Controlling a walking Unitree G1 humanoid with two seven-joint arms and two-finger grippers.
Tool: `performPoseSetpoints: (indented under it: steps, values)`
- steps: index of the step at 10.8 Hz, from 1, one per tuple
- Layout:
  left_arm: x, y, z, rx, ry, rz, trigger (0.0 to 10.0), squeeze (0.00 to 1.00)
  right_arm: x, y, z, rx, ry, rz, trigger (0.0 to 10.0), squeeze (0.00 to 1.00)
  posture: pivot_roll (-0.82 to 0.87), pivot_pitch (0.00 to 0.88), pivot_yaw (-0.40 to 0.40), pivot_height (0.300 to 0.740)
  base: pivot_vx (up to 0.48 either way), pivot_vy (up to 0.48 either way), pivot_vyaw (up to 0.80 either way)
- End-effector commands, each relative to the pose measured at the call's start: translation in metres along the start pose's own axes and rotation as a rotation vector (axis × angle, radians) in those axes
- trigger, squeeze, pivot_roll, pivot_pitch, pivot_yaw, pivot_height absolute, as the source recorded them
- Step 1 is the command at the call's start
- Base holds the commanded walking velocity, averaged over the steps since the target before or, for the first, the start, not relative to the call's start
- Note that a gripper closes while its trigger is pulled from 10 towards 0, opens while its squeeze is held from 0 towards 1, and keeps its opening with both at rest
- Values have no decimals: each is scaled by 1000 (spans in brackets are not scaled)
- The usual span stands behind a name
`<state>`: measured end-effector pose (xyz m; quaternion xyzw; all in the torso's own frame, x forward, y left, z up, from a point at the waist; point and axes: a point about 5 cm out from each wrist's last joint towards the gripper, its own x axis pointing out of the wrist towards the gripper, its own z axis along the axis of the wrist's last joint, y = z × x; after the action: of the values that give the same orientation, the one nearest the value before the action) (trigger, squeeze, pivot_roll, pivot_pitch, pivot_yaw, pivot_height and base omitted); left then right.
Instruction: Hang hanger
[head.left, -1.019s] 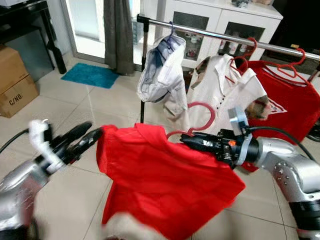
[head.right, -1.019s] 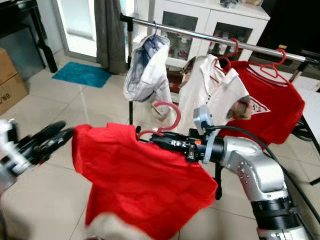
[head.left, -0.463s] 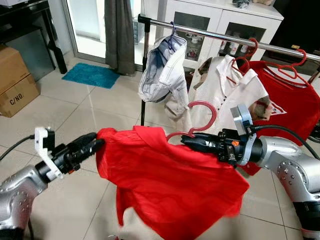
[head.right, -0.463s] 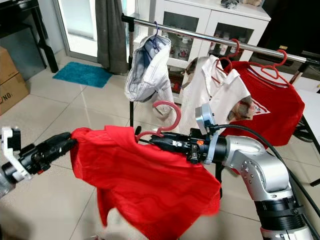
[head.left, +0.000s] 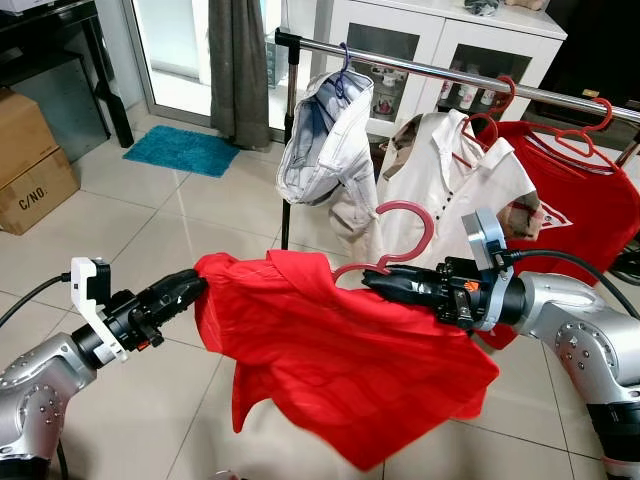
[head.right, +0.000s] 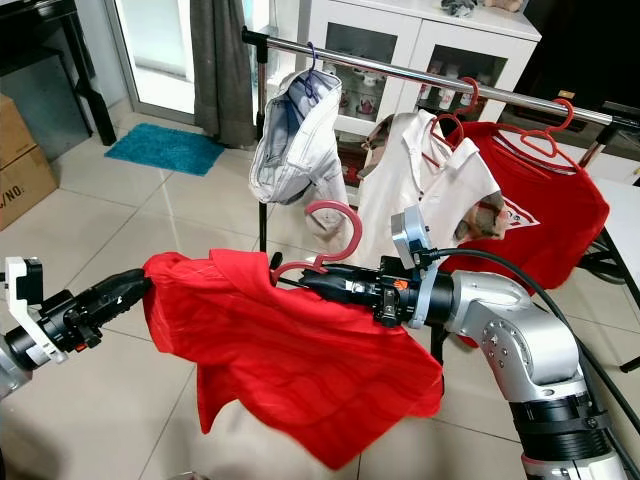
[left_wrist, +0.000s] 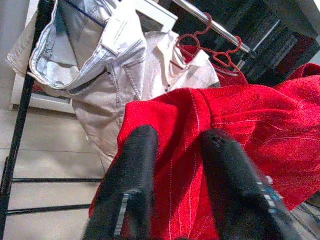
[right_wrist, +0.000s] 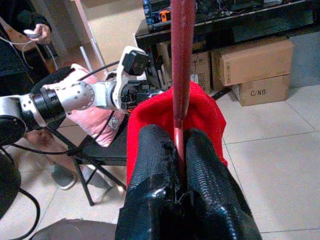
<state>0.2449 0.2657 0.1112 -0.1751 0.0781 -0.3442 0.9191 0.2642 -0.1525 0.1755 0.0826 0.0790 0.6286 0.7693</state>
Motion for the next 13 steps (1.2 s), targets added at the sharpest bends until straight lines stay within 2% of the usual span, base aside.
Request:
performPoseSetpoints:
  steps: [1, 7, 10, 13]
  values:
    - [0, -1, -1, -11, -12, 9, 0, 0, -5, -1, 9, -38, -19, -9, 0, 0, -89, 0, -68, 740, 0, 0, 0]
    - [-2, 0, 1, 0, -47, 44, 0, 0, -6, -2, 7, -37, -18, -21, 0, 0, -87, 0, -66, 740, 0, 0, 0]
    - [2, -1, 2, -7, -43, -3, 0, 0, -6, -3, 7, -43, -12, -32, 0, 0, -91, 0, -68, 740, 0, 0, 0]
    - [3, -3, 15, -8, -106, -28, 0, 0, -5, -8, 1, -44, 14, -77, 0, 0, -89, 0, -70, 740, 0, 0, 0]
